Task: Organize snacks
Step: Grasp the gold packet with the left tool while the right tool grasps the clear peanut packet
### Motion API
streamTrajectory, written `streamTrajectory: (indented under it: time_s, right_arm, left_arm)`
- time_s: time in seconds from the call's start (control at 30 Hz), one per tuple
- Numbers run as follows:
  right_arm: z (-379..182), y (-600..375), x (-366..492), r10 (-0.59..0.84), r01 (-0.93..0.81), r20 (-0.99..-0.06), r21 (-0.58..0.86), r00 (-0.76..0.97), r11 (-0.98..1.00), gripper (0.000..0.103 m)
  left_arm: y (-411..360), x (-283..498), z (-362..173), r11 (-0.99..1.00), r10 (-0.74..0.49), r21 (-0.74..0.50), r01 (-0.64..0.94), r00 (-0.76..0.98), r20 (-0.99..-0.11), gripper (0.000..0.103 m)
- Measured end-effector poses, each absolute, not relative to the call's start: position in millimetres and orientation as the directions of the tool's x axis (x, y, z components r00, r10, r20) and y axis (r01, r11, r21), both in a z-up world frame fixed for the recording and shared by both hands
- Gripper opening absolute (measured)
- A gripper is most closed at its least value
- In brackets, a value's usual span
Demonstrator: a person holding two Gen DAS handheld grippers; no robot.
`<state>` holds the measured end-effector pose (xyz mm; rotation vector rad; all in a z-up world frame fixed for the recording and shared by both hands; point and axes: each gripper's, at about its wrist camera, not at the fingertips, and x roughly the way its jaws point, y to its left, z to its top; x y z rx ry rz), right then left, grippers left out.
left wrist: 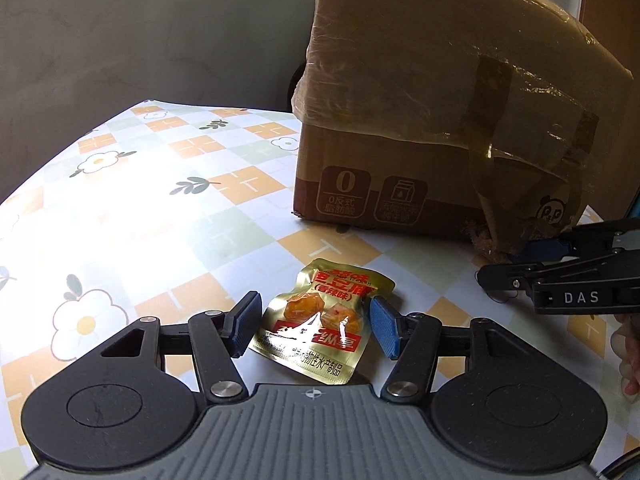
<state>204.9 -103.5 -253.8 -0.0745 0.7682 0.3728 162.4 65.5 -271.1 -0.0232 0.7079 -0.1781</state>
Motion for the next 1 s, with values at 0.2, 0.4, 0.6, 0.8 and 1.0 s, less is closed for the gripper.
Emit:
streamTrajectory:
  time_s: [0.2, 0.4, 0.6, 0.8, 1.0]
  right_arm:
    - [-248.1, -94.6, 191.1, 0.334, -0.403, -0.680, 0.062, 0.653, 0.913, 0.042]
    - [-247.0, -88.5, 204.5, 0.306, -0.391, -0.656, 0.018, 0.689, 0.920, 0.043]
    - [-257.0, -77.0, 214.0, 0.303, -0.444, -0.679, -0.037, 0.668, 0.895, 0.041]
    - [-252.0, -81.5, 200.1, 0.350, -0.445, -0.698, 0.050, 0.625, 0.894, 0.040]
    - [-243.5, -84.4, 198.5, 0.325, -0.416, -0.664, 0.022, 0.674, 0.909, 0.040]
  left_arm:
    - [64.6, 160.8, -271.0, 0.986, -0.165, -0.077, 0.151, 0.749, -0.642, 0.062]
    - [65.0, 159.6, -269.5, 0.986, -0.162, -0.066, 0.156, 0.750, -0.642, 0.062]
    - [63.9, 160.6, -269.1, 0.986, -0.158, -0.057, 0.158, 0.750, -0.642, 0.062]
    - [64.1, 160.5, -269.0, 0.986, -0.156, -0.057, 0.156, 0.751, -0.642, 0.062]
    - [64.2, 160.7, -269.4, 0.986, -0.154, -0.054, 0.156, 0.752, -0.641, 0.062]
